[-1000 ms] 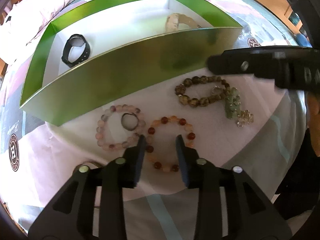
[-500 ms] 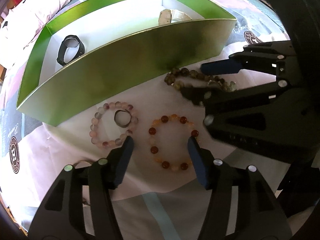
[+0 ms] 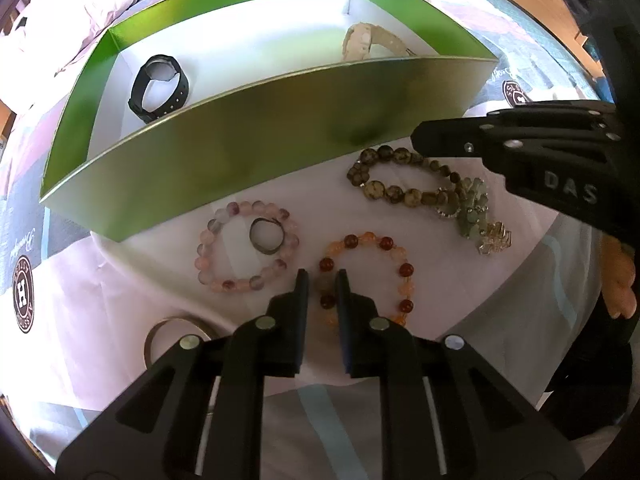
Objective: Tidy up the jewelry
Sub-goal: 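Grasp the dark bead bracelet with the right tool while the left tool holds the red bracelet, then carry both bracelets into the green box and open both tools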
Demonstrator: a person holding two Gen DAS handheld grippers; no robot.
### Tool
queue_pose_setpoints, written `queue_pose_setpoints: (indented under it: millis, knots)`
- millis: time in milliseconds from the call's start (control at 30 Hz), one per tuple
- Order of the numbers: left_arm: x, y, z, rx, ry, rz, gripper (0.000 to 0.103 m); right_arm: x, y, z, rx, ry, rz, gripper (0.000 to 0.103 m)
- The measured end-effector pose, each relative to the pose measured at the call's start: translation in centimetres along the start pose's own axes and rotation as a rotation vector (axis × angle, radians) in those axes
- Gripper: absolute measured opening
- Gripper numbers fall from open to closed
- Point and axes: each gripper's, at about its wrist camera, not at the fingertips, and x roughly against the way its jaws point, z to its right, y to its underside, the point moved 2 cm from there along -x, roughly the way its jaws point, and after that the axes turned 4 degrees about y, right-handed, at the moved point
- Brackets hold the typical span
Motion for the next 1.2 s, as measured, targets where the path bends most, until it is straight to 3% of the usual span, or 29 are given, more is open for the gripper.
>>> queue_pose_setpoints:
  millis: [133,233,333,400,467,600,667,767,933,1200]
  knots:
    - [-0.1,0.0,0.2,-0.010,-0.007,-0.001,0.017,-0.8,0.8,-0.6,0.026,0.024,-0.023,0.001]
    - [-0.3,0.0,0.8,-0.022,-0.017,-0.001,0.018,-0.6,0.8,-1.2,0.068,0.062,-0.005,0.010]
    - [-0.2,0.2,1.2,-0.042,-0.017,-0.002,0.029,-0.7,0.8,-1.4,0.083,0.083,0.000,0.016]
    - [-0.5,0.1,1.7,-0.051,-0.015,-0.004,0.041,-0.6,0.9,-1.4,0.086,0.099,0.003,0.034]
    - [-0.7,0.1,2.3,-0.062,-0.023,-0.004,0.042,-0.7,1.1,-1.3,0.097,0.120,0.001,0.037]
    - [-1.0,0.1,3.1,-0.072,-0.033,0.001,0.039,-1.4,1.4,-1.5,0.121,0.144,-0.012,0.037]
    - [-1.1,0.0,3.8,-0.076,-0.025,0.006,0.025,-1.3,1.3,-1.6,0.124,0.141,-0.011,0.036]
    - [-1.0,0.1,5.0,-0.085,-0.022,0.013,0.008,-1.2,1.2,-1.6,0.107,0.089,-0.017,0.007]
    - [-0.1,-0.4,4.8,-0.052,-0.021,0.050,0.007,0.2,1.0,-1.9,0.095,0.042,0.009,0.007]
    - [3.8,-0.9,5.7,-0.036,0.039,0.184,0.007,5.9,0.0,-2.0,0.065,-0.114,0.198,0.007]
